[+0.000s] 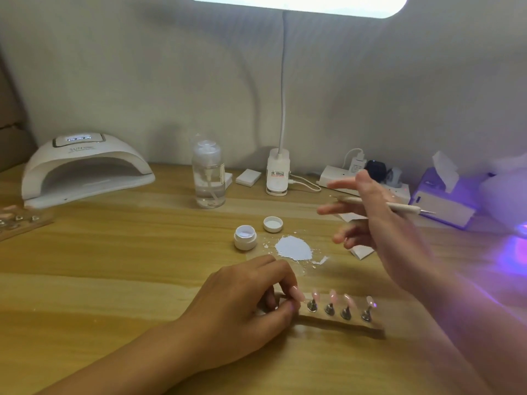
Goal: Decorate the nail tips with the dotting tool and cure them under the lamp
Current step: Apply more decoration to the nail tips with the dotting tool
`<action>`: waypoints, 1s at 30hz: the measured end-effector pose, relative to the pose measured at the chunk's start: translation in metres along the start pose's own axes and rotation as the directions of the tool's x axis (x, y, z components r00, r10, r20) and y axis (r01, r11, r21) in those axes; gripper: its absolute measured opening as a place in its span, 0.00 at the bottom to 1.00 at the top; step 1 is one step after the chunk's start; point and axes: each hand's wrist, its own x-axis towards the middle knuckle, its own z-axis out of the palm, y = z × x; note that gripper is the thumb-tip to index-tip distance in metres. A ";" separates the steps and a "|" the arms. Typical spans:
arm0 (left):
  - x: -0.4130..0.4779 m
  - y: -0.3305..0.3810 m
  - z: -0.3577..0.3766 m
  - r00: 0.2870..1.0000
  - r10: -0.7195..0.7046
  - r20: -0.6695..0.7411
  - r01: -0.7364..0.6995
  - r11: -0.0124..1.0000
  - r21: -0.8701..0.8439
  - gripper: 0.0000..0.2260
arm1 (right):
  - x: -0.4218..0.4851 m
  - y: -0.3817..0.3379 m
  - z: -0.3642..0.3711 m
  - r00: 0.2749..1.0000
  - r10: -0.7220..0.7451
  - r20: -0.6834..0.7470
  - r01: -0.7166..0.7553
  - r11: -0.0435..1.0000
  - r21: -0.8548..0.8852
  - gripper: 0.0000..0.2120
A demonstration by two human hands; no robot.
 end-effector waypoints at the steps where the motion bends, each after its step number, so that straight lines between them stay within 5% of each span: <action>1: 0.000 -0.001 0.000 1.000 -0.018 -0.005 0.018 0.999 -0.051 0.03 | -0.003 -0.008 -0.003 0.996 -0.052 0.068 0.058 0.994 -0.090 0.23; 4: 0.004 -0.004 0.000 0.993 -0.109 -0.051 0.095 0.970 -0.224 0.02 | -0.021 -0.022 -0.017 0.968 -0.108 0.226 0.195 0.891 -0.410 0.23; 7: 0.005 -0.009 0.000 0.966 -0.205 -0.158 0.175 0.967 -0.184 0.04 | -0.054 -0.007 -0.032 0.945 -0.093 0.314 0.301 0.629 -0.717 0.25; 16: 0.007 -0.015 0.001 0.941 -0.281 -0.188 0.249 0.952 -0.177 0.06 | -0.098 0.003 -0.039 0.940 -0.063 0.335 0.314 0.542 -0.780 0.22; 19: 0.007 -0.018 0.000 0.939 -0.294 -0.177 0.260 0.946 -0.193 0.07 | -0.094 0.011 -0.049 0.966 -0.108 0.233 0.250 0.617 -0.746 0.23; 24: 0.008 -0.019 -0.003 0.977 -0.195 -0.091 0.189 0.979 -0.072 0.07 | -0.068 0.041 -0.084 0.980 -0.147 -0.132 0.024 0.755 -0.655 0.25; 30: 0.009 -0.019 -0.006 0.985 -0.171 -0.003 0.170 0.981 -0.092 0.04 | -0.040 0.069 -0.086 0.957 -0.075 -0.281 -0.143 0.718 -0.682 0.26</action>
